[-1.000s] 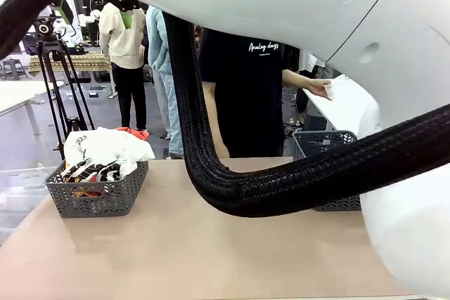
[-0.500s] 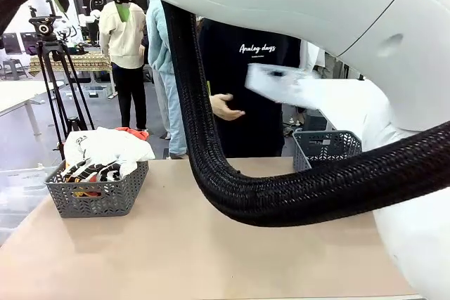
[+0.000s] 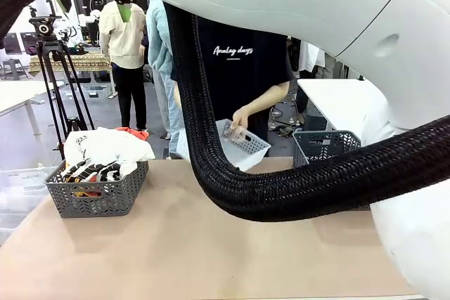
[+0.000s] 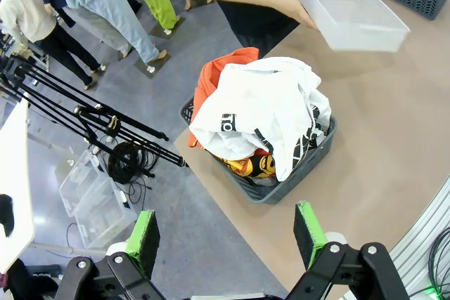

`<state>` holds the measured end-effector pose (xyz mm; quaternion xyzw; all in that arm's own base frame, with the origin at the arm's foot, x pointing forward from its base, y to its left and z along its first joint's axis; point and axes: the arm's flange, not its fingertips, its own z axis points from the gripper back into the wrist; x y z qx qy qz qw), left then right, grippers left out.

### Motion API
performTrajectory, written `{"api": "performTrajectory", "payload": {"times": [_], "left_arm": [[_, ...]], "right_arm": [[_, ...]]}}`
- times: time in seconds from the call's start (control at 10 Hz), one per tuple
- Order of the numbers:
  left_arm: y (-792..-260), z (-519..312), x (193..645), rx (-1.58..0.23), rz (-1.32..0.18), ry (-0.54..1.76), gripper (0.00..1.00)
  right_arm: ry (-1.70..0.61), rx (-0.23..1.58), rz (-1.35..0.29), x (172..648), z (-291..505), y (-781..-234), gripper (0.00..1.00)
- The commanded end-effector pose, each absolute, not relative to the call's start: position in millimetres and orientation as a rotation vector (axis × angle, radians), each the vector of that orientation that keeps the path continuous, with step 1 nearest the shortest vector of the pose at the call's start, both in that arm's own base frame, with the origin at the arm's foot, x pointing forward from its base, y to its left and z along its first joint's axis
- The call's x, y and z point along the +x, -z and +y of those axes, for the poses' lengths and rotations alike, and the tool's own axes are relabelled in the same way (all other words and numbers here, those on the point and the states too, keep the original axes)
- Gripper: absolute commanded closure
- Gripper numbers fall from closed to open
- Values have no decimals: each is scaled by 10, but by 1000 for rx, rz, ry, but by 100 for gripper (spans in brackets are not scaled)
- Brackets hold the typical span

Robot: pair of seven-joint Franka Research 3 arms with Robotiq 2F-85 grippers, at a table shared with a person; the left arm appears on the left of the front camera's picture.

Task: Sort the tops and bottoms.
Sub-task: Sort the clothes according to human instructions.

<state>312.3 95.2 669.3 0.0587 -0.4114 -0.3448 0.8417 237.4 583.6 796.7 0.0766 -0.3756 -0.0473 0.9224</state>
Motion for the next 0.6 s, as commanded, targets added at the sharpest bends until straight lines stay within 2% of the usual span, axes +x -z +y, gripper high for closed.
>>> {"api": "performTrajectory", "payload": {"times": [0.0, 0.5], "left_arm": [[-6710, 956, 3129, 127, -869, 725, 0], [-6710, 956, 3129, 127, -869, 725, 0]], "right_arm": [[84, 165, -771, 2364, 5848, -7974, 0], [84, 165, -771, 2364, 5848, -7974, 0]]}}
